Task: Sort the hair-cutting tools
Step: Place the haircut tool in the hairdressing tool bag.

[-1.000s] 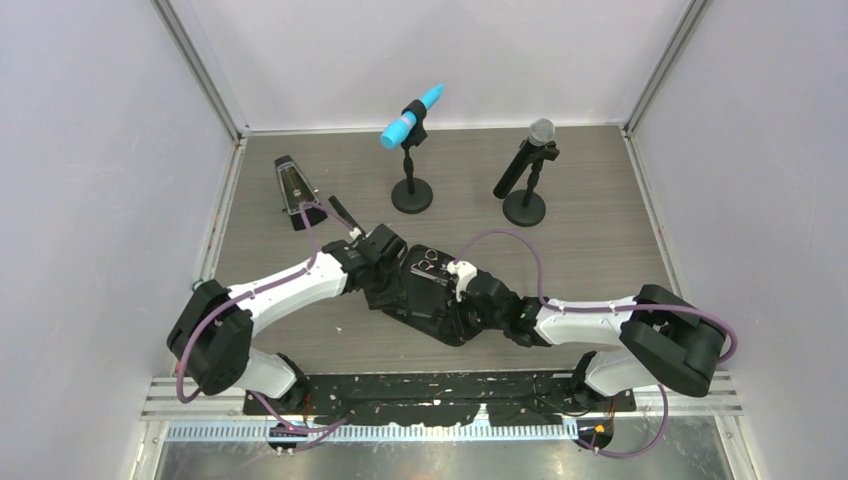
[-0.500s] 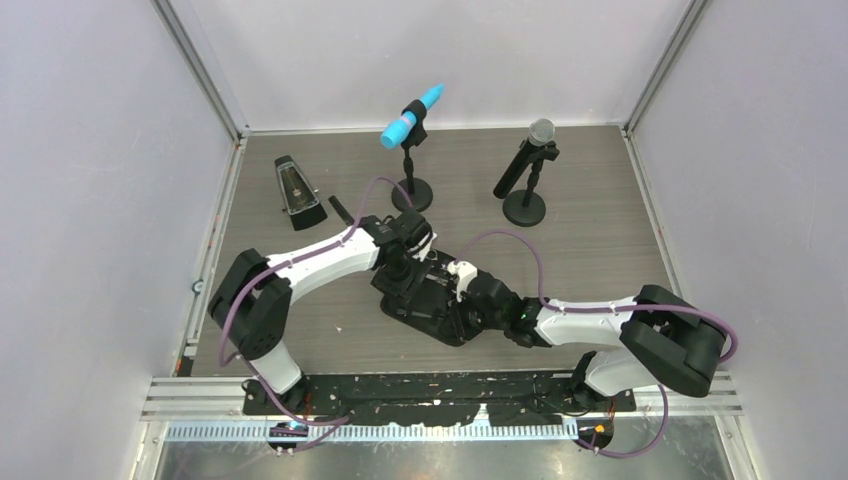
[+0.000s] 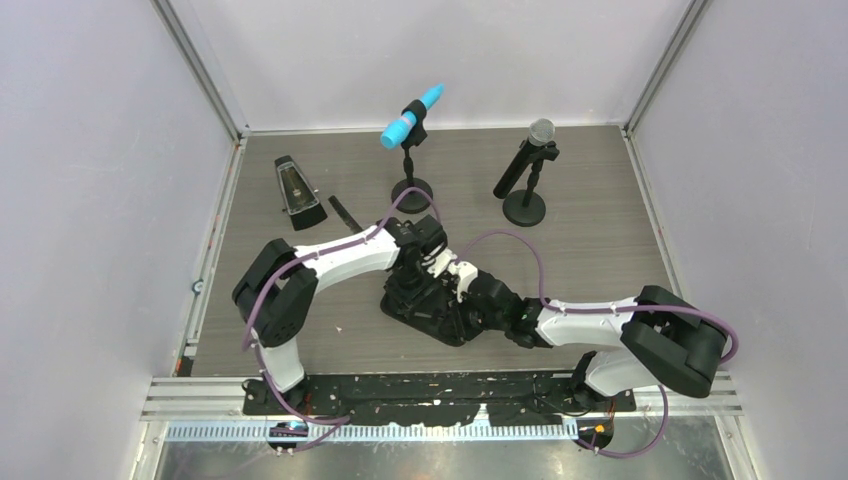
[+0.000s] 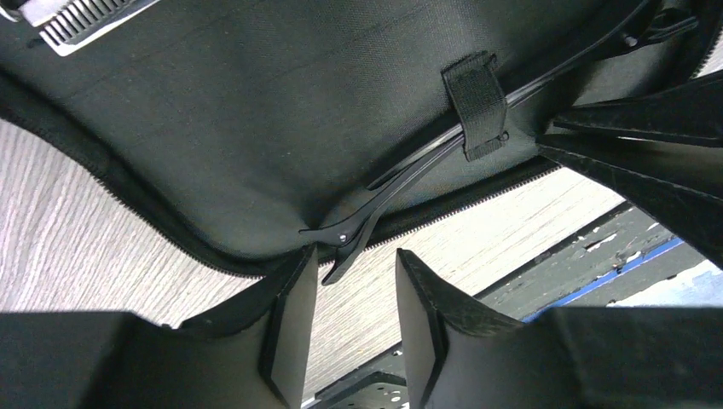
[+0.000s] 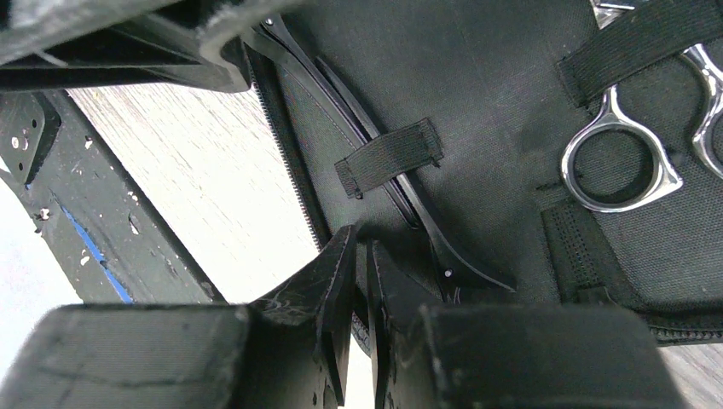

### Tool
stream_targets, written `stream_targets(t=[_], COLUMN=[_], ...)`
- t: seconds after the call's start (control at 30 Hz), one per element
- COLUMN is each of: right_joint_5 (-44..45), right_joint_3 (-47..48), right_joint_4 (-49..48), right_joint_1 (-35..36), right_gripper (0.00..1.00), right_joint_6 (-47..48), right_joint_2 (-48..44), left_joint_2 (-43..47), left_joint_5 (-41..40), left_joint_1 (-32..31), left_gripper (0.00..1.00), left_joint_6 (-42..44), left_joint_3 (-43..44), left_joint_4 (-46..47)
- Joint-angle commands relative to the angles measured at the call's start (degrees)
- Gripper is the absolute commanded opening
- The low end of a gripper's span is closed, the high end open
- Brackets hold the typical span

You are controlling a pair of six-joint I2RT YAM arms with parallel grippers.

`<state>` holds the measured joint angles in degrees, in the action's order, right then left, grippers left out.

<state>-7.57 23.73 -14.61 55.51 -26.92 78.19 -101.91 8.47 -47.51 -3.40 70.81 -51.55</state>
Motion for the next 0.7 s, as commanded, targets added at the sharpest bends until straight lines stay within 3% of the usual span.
stream_targets(t=[0.0,0.13,0.47,0.67], right_joint_5=[1.1,1.05,0.94,1.32], right_joint_3=[-2.51,-2.52,-2.45,-2.58], right_joint_4=[7.97,8.02,8.11,8.12], right_joint_1=[0.66,0.66,0.66,0.66], right_gripper=[0.2,0.2,0.2,0.2], right_joint_6=[1.0,0.86,0.81,0.7], right_joint_2=[-0.06,-0.29,-0.42,-0.54], left_joint_2=[-1.36,-2.27,-1.98,1.72], left_joint_5=[1.12,1.02,-1.4,-7.6], left_joint_1=[-0.13,-0.13,-1.73,-4.15], left_gripper=[0.39,0.34,0.01,0.0], left_joint_6=[3.01,3.05,2.96,0.61], left_joint_3=[2.44,2.8,0.35,-3.9], left_joint_4=[-2.44,-2.88,-0.66,5.13])
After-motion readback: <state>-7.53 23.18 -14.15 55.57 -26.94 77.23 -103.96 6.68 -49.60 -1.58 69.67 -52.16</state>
